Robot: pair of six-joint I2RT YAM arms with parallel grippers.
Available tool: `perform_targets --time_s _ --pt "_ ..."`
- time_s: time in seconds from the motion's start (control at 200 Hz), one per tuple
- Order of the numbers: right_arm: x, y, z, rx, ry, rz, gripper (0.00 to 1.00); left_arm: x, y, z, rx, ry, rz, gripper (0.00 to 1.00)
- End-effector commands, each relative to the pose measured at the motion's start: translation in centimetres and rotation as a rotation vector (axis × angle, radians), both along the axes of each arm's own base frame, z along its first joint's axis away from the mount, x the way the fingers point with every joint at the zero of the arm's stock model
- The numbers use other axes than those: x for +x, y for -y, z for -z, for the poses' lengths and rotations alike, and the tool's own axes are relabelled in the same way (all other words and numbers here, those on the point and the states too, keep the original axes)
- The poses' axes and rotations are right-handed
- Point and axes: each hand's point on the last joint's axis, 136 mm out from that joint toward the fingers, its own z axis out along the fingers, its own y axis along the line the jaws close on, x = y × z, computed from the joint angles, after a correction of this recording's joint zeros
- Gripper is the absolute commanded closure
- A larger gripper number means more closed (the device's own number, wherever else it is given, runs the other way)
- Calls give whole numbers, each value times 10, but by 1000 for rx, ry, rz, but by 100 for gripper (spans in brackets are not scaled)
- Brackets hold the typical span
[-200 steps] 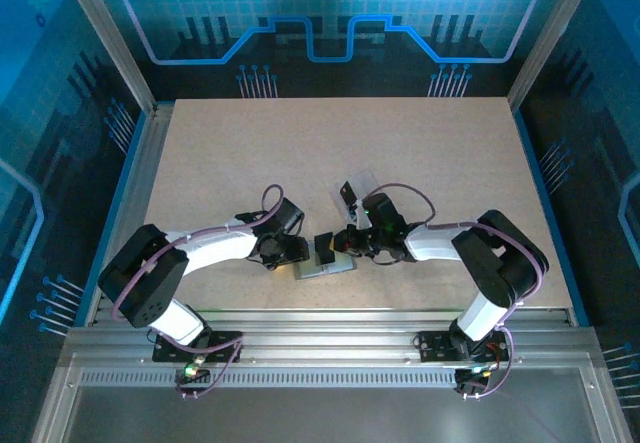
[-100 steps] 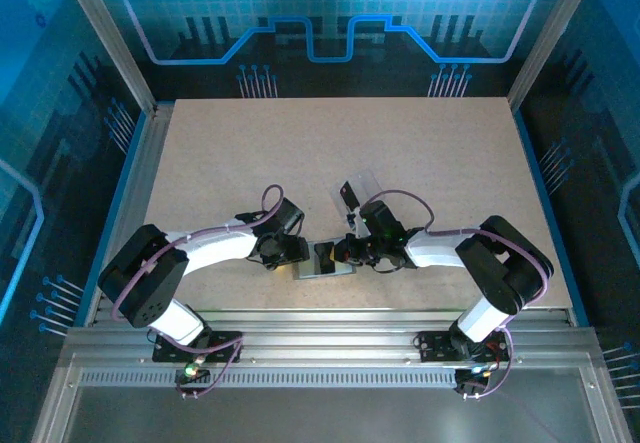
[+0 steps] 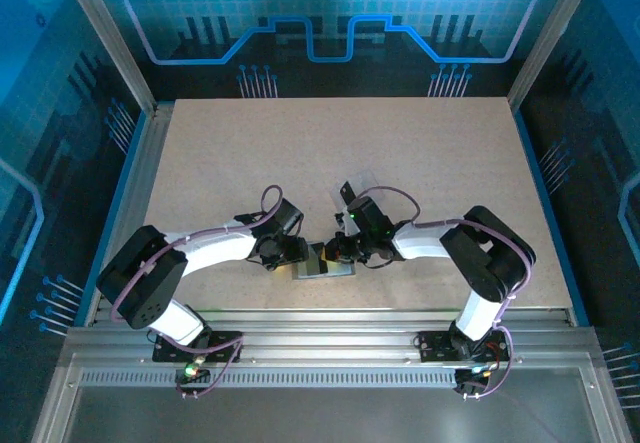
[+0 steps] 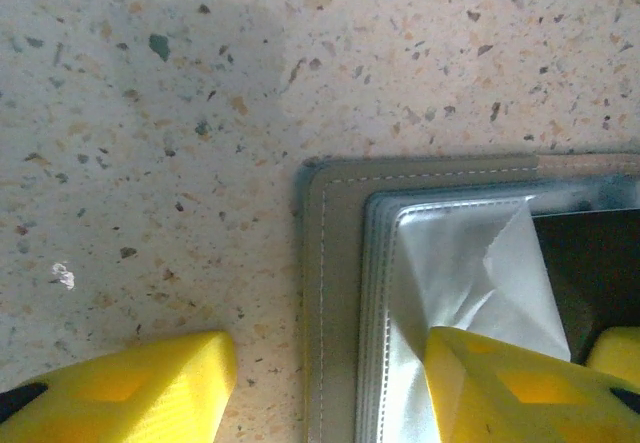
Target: Put the credit cards into the card holder
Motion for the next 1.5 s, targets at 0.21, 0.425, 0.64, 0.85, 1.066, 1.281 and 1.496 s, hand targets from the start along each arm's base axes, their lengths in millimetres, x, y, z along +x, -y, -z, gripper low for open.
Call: perform_targets --time_s 0.21,0.425,0.64,0.85,1.066,1.281,1.496 --pt "-16 -12 15 -57 -52 -69 100 -17 9 21 -44 -61 39 43" --pt "-16 -5 18 -75 -40 -66 97 -12 19 -6 -138 -35 48 38" --pt "-17 -5 11 -64 -27 -82 82 -7 11 -33 -238 0 8 40" --pt "-16 -4 0 -72 1 -100 71 -7 3 -38 -244 8 -3 55" --pt "-16 -9 -5 -63 4 -114 73 -8 4 -18 -229 -33 -6 72" --pt "-16 -16 -7 -61 7 -134 79 -16 0 5 -216 -74 -16 81" --pt "-18 -27 -10 -59 16 -155 90 -22 0 18 -228 -94 -36 82"
